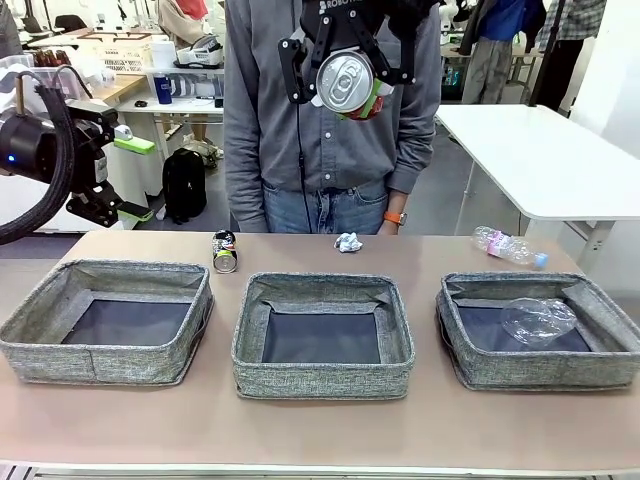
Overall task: Sort the waste into the appropriate baskets.
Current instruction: Place the picked waste into the Fabric basket indicated by the person.
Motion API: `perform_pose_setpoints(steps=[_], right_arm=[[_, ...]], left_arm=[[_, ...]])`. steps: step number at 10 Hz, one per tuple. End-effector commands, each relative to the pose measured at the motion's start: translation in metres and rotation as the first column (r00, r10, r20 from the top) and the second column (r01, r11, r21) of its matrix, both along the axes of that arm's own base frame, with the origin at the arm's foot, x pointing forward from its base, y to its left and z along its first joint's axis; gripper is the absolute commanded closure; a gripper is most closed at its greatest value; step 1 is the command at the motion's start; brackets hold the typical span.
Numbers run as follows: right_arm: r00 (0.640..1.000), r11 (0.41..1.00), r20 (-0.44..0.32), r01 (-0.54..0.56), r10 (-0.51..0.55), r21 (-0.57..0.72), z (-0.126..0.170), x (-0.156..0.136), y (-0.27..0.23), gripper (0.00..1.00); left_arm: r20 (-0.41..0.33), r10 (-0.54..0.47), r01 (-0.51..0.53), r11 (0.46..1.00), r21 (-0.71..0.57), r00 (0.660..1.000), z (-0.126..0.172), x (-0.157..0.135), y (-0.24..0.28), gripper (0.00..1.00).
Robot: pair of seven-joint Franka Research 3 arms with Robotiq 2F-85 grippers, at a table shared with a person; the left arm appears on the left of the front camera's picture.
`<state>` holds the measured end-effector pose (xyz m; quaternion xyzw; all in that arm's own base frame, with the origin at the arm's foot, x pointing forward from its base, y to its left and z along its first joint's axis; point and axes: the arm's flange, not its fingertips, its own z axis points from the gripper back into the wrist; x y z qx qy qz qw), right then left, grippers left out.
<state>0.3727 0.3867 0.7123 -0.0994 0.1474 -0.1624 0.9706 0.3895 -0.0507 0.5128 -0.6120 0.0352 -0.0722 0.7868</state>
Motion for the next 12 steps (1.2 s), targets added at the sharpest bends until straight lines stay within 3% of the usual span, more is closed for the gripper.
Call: perform_pose_setpoints(steps=[1,12], right_arm=[[1.0,1.0,0.0,0.001,-0.001,-0.005,0.0012,-0.0038,-0.0021,0.84],[1.0,1.0,0.0,0.001,-0.001,-0.005,0.0012,-0.0038,-0.0021,0.84]], left_arm=[[-0.007,-0.004,0.004,1.0,0.005,1.0,0.0031,-0.002,0.0004,0.0],[-0.007,-0.004,0.004,1.0,0.005,1.0,0.0031,-0.002,0.0004,0.0]])
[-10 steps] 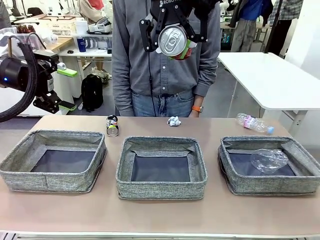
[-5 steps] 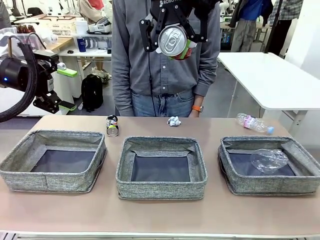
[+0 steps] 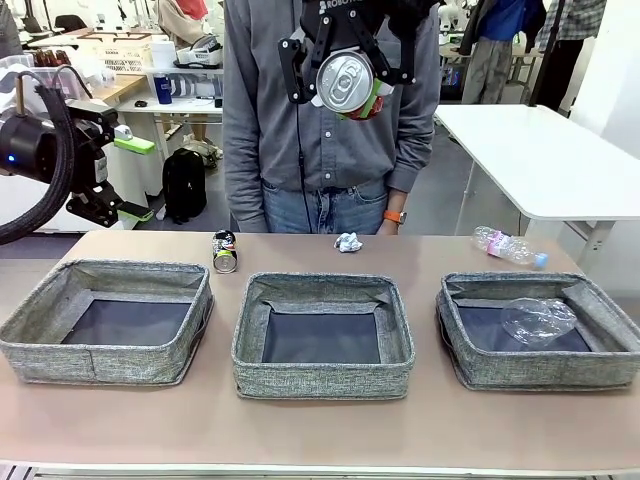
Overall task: Sort the waste into the appropriate baskets.
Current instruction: Place the picked waste into the Fabric basket indicated by the person.
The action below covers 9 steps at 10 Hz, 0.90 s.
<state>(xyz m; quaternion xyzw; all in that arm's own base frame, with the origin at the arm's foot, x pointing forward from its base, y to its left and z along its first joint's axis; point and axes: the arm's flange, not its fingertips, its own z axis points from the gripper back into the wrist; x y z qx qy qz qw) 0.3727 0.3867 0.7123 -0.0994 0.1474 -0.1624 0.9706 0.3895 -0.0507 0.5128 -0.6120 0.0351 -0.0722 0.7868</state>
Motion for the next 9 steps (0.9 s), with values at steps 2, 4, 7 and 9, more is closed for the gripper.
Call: perform_pose_setpoints(steps=[2,4,7,9], right_arm=[[1.0,1.0,0.0,0.001,-0.001,-0.005,0.0012,-0.0038,-0.0021,0.84],[1.0,1.0,0.0,0.001,-0.001,-0.005,0.0012,-0.0038,-0.0021,0.84],[1.0,1.0,0.0,0.001,-0.001,-0.005,0.0012,-0.0038,-0.0021,0.84],[1.0,1.0,0.0,0.001,-0.001,-0.005,0.0012,-0.0038,-0.0021,0.84]], left_arm=[[-0.007,-0.004,0.004,1.0,0.005,1.0,0.0031,-0.002,0.0004,0.0],[-0.007,-0.004,0.004,1.0,0.005,1.0,0.0031,-0.002,0.0004,0.0],[-0.007,-0.004,0.004,1.0,0.005,1.0,0.0031,-0.002,0.0004,0.0],[-0.007,-0.004,0.004,1.0,0.005,1.0,0.0031,-0.002,0.0004,0.0]])
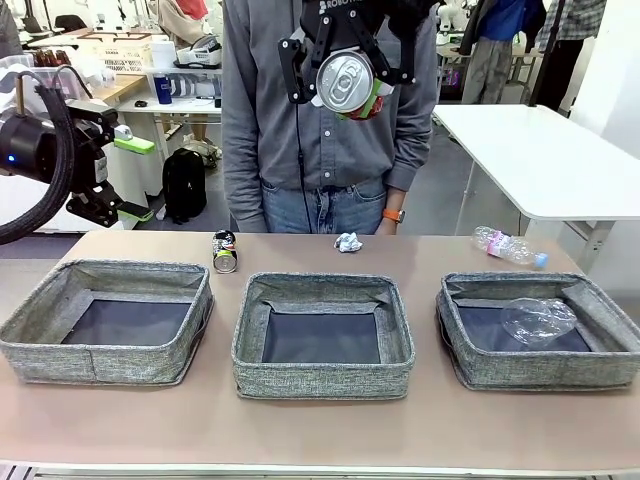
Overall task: Sort the waste into the appropriate baskets.
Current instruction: Place the picked waste into the Fabric basket indicated by the person.
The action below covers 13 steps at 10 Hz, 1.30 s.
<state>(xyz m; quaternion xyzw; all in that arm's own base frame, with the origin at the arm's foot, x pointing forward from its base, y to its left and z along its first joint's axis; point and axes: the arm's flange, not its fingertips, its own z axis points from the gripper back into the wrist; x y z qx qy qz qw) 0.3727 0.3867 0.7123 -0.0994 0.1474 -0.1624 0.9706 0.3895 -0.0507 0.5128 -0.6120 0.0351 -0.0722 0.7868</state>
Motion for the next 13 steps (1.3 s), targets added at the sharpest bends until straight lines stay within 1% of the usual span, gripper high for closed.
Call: perform_pose_setpoints(steps=[1,13], right_arm=[[1.0,1.0,0.0,0.001,-0.001,-0.005,0.0012,-0.0038,-0.0021,0.84],[1.0,1.0,0.0,0.001,-0.001,-0.005,0.0012,-0.0038,-0.0021,0.84]], left_arm=[[-0.007,-0.004,0.004,1.0,0.005,1.0,0.0031,-0.002,0.0004,0.0],[-0.007,-0.004,0.004,1.0,0.005,1.0,0.0031,-0.002,0.0004,0.0]])
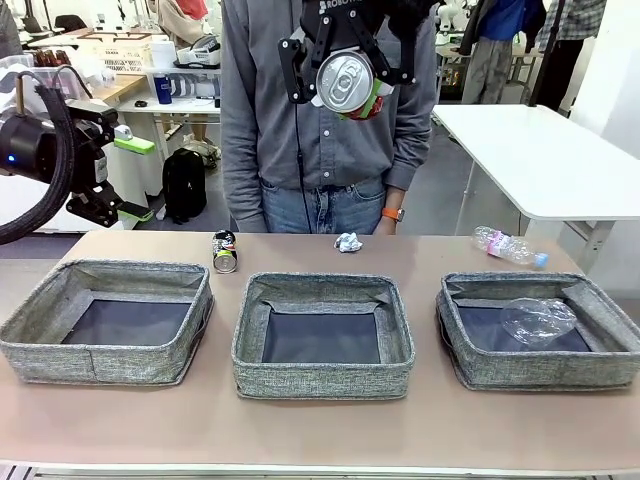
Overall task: Sort the waste into the appropriate baskets.
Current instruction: Place the picked waste into the Fabric basket indicated by the person.
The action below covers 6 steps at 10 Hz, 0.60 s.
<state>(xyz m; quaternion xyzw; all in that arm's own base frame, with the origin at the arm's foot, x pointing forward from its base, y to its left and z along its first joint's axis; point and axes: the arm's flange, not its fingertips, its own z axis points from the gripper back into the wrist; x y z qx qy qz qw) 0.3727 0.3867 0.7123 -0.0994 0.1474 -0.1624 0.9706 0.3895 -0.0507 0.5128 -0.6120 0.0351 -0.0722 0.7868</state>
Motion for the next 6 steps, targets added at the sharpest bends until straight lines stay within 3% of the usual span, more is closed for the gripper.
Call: perform_pose_setpoints(steps=[1,6], right_arm=[[1.0,1.0,0.0,0.001,-0.001,-0.005,0.0012,-0.0038,-0.0021,0.84],[1.0,1.0,0.0,0.001,-0.001,-0.005,0.0012,-0.0038,-0.0021,0.84]], left_arm=[[-0.008,-0.004,0.004,1.0,0.005,1.0,0.0031,-0.002,0.0004,0.0],[-0.008,-0.004,0.004,1.0,0.005,1.0,0.0031,-0.002,0.0004,0.0]])
